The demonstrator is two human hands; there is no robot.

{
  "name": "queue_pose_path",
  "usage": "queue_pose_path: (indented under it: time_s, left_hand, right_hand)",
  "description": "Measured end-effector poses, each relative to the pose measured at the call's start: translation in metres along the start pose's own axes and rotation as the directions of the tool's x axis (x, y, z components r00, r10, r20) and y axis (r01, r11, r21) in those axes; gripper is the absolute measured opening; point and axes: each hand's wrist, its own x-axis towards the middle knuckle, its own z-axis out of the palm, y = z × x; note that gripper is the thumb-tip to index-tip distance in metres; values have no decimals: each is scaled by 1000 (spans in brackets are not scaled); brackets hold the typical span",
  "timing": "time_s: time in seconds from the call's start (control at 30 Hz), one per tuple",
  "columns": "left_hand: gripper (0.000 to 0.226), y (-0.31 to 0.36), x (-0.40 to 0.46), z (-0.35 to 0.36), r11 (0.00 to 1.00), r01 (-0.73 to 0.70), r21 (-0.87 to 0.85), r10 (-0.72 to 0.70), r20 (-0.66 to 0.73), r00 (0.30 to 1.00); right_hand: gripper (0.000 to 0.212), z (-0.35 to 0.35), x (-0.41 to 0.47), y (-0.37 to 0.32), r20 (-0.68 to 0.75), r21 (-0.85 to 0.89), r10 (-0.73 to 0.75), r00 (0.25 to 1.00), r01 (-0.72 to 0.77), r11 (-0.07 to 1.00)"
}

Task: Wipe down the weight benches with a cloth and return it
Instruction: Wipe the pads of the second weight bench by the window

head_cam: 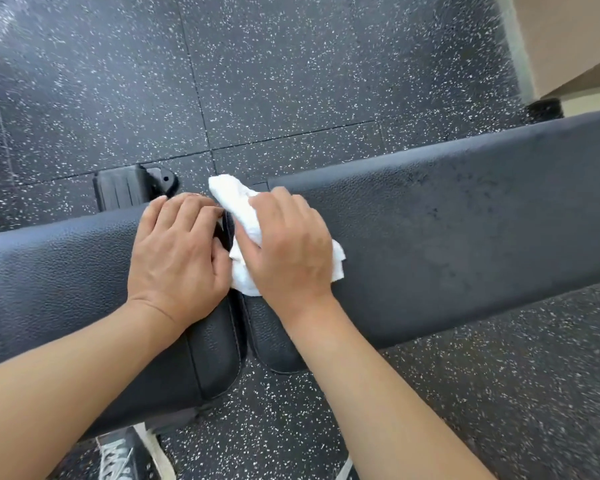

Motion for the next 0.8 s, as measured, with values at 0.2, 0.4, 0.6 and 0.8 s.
queue_pose_path:
  time_s: [0.2,0.4,0.6,0.8]
  left_hand:
    - [38,1,0,0,1000,0,-14,0,4,1000]
    - [37,0,0,0,1000,0,-2,0,11,1000]
    - [36,1,0,-1,1000,2,0,-2,19,1000]
    - [35,2,0,-1,1000,8,6,-8,23,1000]
  right_hand:
    - [24,-49,-104,38,141,43,-269,953,265,963]
    - [22,-85,-93,132,120,-46,-312,943,319,947]
    - [25,-42,17,95,-167,-88,241,956,-258,962]
    - [20,-14,-15,12,57,-5,-89,994,89,996]
